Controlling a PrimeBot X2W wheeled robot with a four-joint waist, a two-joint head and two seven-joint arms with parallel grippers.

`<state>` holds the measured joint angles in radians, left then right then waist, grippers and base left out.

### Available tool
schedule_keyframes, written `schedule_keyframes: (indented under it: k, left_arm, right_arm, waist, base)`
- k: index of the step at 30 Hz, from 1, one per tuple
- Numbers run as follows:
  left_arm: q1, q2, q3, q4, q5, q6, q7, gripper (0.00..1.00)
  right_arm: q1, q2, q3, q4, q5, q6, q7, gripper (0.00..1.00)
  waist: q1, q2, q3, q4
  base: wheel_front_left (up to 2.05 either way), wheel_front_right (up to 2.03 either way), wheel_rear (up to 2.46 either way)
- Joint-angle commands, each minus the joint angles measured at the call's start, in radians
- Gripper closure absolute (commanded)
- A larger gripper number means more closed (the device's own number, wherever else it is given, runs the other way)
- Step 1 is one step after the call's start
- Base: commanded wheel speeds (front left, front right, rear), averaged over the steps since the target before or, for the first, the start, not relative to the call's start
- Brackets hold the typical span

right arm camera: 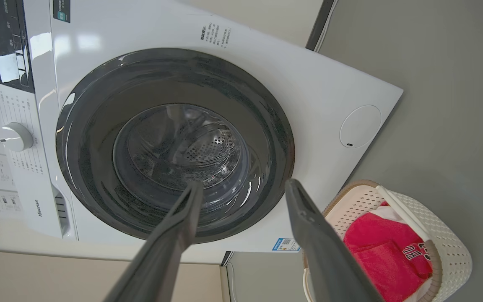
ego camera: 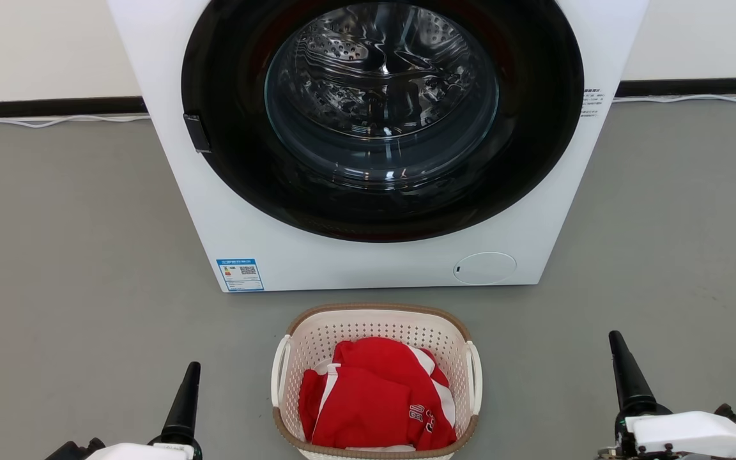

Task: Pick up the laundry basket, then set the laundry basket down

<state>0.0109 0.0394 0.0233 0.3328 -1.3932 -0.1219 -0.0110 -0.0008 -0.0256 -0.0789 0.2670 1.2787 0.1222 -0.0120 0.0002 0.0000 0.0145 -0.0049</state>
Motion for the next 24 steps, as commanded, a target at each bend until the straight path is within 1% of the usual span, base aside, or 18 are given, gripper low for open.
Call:
schedule_keyframes:
  k: [1, 8, 9, 24]
  left_arm:
    - [-0.039, 0.011, 0.010, -0.019, 0.029, -0.004, -0.011, 0.00]
    - [-0.043, 0.010, 0.018, -0.012, 0.150, -0.004, -0.032, 0.00]
    - [-0.043, 0.010, 0.018, -0.012, 0.150, -0.004, -0.032, 0.00]
    - [-0.046, 0.011, 0.032, -0.004, 0.410, -0.005, -0.077, 0.00]
  right_arm:
    - [-0.021, -0.012, 0.014, -0.036, -0.036, 0.004, -0.014, 0.00]
    - [-0.024, -0.013, 0.015, -0.046, -0.187, 0.004, -0.035, 0.00]
    - [-0.024, -0.013, 0.015, -0.046, -0.187, 0.004, -0.035, 0.00]
    - [-0.028, -0.015, 0.020, -0.053, -0.523, 0.005, -0.079, 0.00]
  waist:
    - [-0.0001, 0.0000, 0.000, 0.000]
    - [-0.0001, 0.0000, 0.002, 0.001]
    - [-0.0001, 0.0000, 0.002, 0.001]
    - [-0.0002, 0.0000, 0.001, 0.001]
  base:
    - [0.00, 0.00, 0.00]
    - [0.00, 0.00, 0.00]
    - [0.00, 0.00, 0.00]
    - [0.00, 0.00, 0.00]
